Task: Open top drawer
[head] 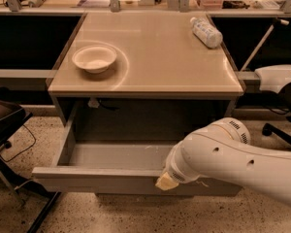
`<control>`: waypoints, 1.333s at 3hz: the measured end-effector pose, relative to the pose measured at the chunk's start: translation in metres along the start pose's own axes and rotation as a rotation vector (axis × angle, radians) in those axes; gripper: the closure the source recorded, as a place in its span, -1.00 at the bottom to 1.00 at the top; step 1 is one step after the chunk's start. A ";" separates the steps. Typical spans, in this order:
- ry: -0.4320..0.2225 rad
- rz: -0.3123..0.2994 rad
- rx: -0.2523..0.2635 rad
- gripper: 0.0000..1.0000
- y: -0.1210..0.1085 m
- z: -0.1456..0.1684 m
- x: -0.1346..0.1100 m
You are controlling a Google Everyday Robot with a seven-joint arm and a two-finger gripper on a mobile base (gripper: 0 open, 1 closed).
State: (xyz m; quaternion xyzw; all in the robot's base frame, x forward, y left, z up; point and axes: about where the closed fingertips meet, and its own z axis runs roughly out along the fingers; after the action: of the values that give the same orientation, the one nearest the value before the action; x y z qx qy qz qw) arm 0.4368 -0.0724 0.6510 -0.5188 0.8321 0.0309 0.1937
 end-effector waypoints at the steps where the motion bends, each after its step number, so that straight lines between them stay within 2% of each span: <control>1: 0.004 0.007 0.013 1.00 0.006 0.000 0.006; 4: 0.006 0.014 0.026 1.00 0.012 -0.003 0.007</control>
Offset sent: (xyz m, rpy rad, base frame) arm -0.1949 -0.0682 -0.0544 -0.1286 -0.1862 -0.2718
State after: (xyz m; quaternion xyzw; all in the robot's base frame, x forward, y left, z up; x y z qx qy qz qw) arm 0.4222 -0.0738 0.6497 -0.5106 0.8366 0.0199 0.1976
